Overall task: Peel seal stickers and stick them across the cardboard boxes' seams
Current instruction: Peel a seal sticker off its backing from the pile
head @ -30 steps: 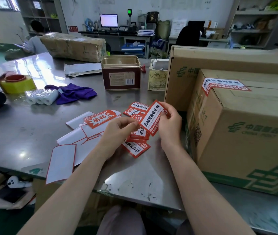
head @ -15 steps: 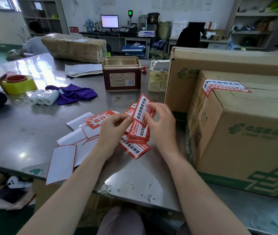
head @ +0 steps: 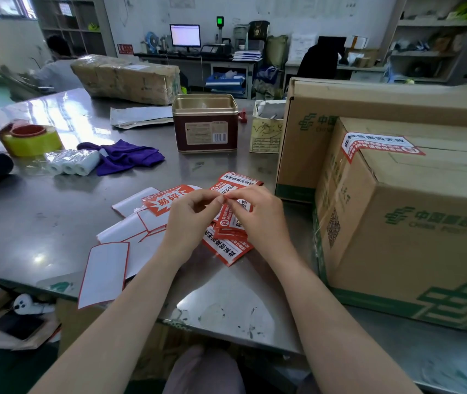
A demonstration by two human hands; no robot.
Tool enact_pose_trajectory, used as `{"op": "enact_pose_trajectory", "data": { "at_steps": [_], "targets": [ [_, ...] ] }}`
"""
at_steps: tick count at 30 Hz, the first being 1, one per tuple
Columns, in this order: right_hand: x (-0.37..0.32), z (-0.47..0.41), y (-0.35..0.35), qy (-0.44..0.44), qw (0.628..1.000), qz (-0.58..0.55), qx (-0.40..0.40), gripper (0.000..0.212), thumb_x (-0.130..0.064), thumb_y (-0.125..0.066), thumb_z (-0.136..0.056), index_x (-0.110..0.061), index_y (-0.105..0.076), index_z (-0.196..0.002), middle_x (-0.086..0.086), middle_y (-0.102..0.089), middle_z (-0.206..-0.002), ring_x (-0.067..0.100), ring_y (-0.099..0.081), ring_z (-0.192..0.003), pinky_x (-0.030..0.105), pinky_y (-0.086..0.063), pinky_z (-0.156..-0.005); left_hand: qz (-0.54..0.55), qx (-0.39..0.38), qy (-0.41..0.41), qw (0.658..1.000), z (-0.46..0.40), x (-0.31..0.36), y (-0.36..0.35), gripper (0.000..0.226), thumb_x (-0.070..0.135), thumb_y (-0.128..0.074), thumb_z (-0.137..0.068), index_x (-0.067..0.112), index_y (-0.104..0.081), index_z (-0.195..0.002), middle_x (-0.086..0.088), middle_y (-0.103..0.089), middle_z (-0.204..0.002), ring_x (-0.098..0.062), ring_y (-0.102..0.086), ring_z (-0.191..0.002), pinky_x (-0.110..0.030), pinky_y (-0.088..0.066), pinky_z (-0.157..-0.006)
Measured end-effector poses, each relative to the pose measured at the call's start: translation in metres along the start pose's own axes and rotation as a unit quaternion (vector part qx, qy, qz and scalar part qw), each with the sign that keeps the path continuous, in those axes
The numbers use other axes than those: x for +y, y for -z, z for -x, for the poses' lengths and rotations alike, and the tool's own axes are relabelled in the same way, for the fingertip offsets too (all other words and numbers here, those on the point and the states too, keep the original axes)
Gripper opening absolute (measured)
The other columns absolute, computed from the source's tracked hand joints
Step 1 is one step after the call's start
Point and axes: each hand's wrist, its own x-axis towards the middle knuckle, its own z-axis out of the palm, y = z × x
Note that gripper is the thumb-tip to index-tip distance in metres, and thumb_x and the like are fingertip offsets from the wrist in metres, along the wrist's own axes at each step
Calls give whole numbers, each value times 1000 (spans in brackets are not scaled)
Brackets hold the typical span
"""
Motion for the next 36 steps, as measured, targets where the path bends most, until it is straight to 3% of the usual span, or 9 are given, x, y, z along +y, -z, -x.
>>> {"op": "enact_pose_trajectory", "data": {
  "at_steps": [9,18,23,27,30,33,36],
  "targets": [
    [-1,0,0,-6,1000,-7,-7,28,-28,-59,-91,-16,-68,-115,2,-66,-120,13,-59,-111,33,-48,-98,-41,6,-36,999,0,-1,-2,11,20,-58,-91,18,-68,-97,0,-70,-93,-12,-69,-84,-20,-55,-73],
    [-2,-2,-1,-45,998,-51,-13,30,-35,-56,-92,-18,-67,-113,-1,-67,-117,7,-61,-104,24,-51,-91,-50,4,-62,997,1,2,-4,7,15,-57,-91,18,-64,-91,4,-65,-87,-17,-66,-87,-28,-55,-78],
    [0,-3,1,-75,991,-107,29,22,-29,-54,-94,-15,-68,-102,-3,-67,-103,-4,-58,-76,7,-45,-67,-23,15,-46,999,-2,-2,-4,11,11,-57,-88,19,-62,-83,-6,-66,-90,-23,-65,-87,-40,-56,-79],
    [4,-5,4,-125,979,-143,73,20,-28,-51,-95,-16,-64,-102,-8,-61,-95,-6,-56,-67,2,-43,-52,2,67,3,998,-7,-7,1,14,17,-51,-89,23,-59,-78,-11,-61,-100,-26,-64,-91,-48,-55,-80],
    [6,-7,5,-146,970,-161,108,19,-24,-51,-95,-12,-65,-98,-4,-62,-91,-5,-55,-67,-2,-39,-51,-24,125,14,992,-12,-8,5,15,14,-48,-91,11,-59,-81,-5,-56,-101,-24,-60,-94,-42,-54,-82],
    [9,-7,7,-170,957,-183,146,17,-21,-51,-94,-11,-65,-92,-3,-63,-83,-6,-55,-63,-2,-36,-49,-38,176,21,983,-13,-5,8,14,9,-45,-92,6,-56,-85,-3,-50,-99,-13,-53,-87,-14,-45,-70],
    [12,-7,8,-192,941,-216,178,16,-20,-50,-94,-12,-62,-88,-6,-59,-76,-5,-55,-63,-1,-37,-48,-44,236,38,970,-14,-5,14,13,8,-44,-92,5,-56,-89,-4,-48,-99,-13,-47,-90,-10,-36,-67]
  ]
}}
